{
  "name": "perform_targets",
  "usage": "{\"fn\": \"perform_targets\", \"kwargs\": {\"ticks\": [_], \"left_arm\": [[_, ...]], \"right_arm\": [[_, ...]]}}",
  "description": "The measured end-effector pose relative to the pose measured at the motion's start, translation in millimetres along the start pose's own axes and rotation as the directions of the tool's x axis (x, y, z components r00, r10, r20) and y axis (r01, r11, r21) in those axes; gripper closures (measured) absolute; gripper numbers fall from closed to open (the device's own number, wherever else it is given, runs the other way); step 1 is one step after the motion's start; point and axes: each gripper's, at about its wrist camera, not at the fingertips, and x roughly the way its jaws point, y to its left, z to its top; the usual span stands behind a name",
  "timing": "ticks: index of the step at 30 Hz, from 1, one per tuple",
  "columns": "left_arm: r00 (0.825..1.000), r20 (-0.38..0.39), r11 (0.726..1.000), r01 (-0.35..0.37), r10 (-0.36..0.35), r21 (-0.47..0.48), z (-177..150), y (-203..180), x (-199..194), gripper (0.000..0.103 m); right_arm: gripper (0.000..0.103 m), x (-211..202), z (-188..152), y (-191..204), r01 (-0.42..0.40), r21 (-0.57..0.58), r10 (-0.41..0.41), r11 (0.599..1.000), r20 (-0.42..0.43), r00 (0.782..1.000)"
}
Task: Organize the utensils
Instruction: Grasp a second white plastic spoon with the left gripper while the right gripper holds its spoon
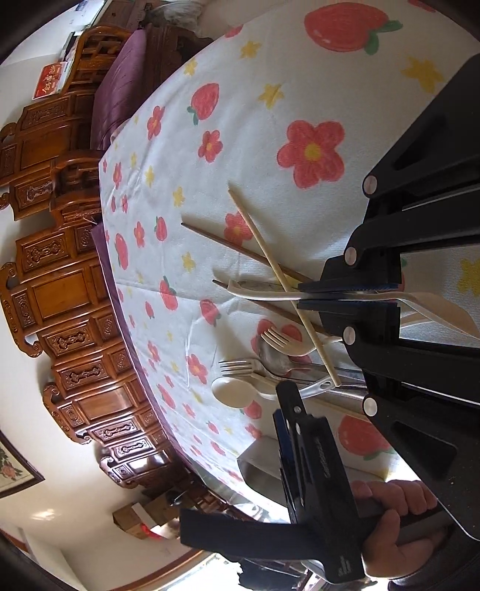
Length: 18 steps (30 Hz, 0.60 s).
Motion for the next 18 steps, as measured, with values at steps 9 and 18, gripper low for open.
{"fn": "perform_targets", "kwargs": {"ticks": [9,18], "left_arm": [[1.000,0.013,0.999,0.024,-0.023,-0.036,-3,10,-8,0.092],[0.997,0.062,0.999,0.041,-0.041,-0.002,-8,10,-44,0.094]], "right_arm": [[0.098,-1,2,5,-0.007,-0.010,0.007,1.000,0.003,1.000],[0.098,-10,5,27,-0.033,-0.051,0.033,0.998,0.010,0.999]]}}
